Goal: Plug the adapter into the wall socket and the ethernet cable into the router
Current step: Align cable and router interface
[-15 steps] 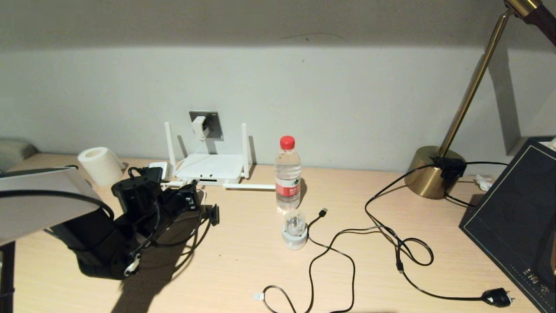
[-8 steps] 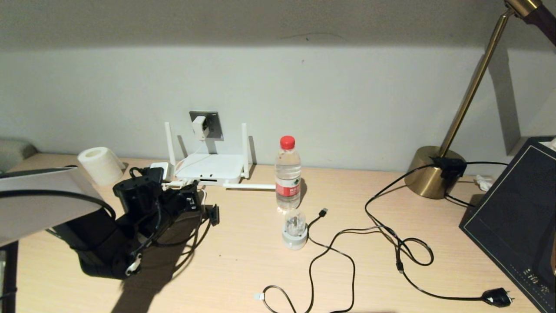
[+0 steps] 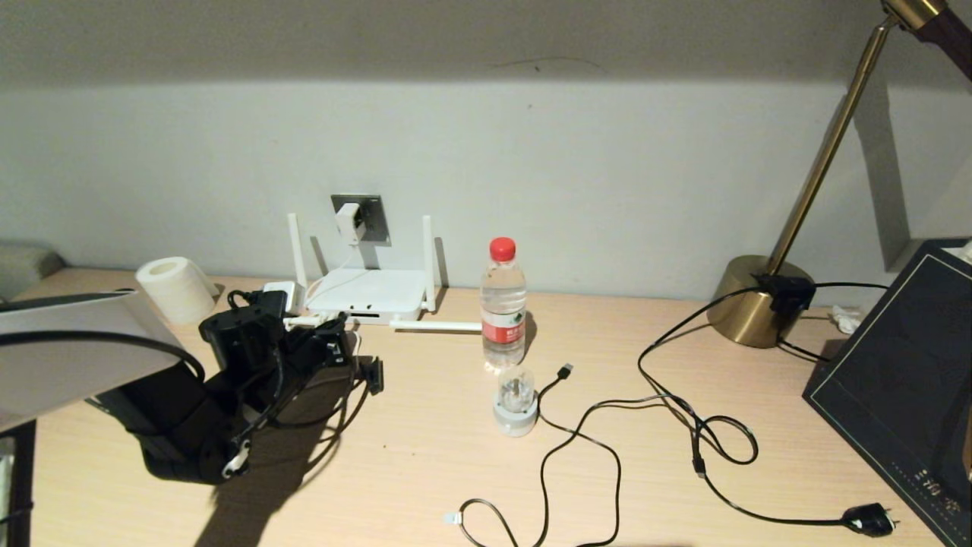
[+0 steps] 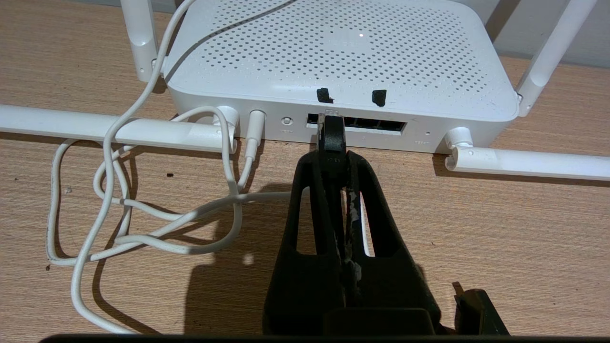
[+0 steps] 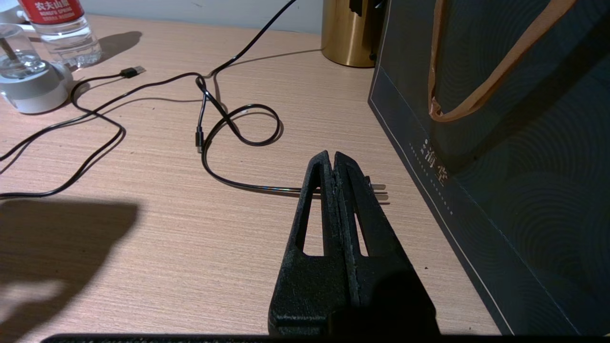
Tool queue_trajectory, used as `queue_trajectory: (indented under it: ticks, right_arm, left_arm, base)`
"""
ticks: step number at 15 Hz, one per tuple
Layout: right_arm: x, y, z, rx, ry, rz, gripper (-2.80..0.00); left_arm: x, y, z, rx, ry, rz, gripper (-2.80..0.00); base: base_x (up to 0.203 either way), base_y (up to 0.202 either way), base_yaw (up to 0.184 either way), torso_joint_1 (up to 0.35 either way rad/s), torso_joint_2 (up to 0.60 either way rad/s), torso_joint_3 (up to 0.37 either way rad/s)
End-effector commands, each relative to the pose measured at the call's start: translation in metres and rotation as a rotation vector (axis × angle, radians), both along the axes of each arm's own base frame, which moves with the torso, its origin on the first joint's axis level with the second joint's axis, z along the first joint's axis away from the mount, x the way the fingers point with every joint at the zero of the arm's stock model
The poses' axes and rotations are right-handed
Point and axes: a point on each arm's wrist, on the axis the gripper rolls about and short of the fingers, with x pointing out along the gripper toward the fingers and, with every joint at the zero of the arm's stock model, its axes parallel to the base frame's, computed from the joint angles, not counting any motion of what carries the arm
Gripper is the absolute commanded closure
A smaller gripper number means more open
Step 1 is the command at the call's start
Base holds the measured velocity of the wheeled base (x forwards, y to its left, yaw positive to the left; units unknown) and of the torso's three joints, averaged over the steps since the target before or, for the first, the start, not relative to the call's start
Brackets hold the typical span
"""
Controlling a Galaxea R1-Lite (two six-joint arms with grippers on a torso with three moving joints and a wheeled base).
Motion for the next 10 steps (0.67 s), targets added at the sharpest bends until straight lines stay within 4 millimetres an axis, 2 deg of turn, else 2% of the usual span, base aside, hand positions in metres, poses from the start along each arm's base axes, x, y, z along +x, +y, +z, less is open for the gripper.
queue_trajectory:
  ticks: [1, 10]
  right_arm:
    - [0.0007, 0.0000, -0.0025, -0.001, 0.009, 0.001, 0.00]
    - [0.0007, 0.0000, -0.0025, -0.001, 0.009, 0.001, 0.00]
  left_arm:
    - [0.0000, 0.0000, 0.0009, -0.002, -0.008, 0.001, 0.00]
    - [0.0005, 0.0034, 0.0003, -0.002, -0.006, 0.010, 0.00]
  base:
    - [0.000, 0.000, 0.000, 0.000, 0.00, 0.000]
    - [0.000, 0.000, 0.000, 0.000, 0.00, 0.000]
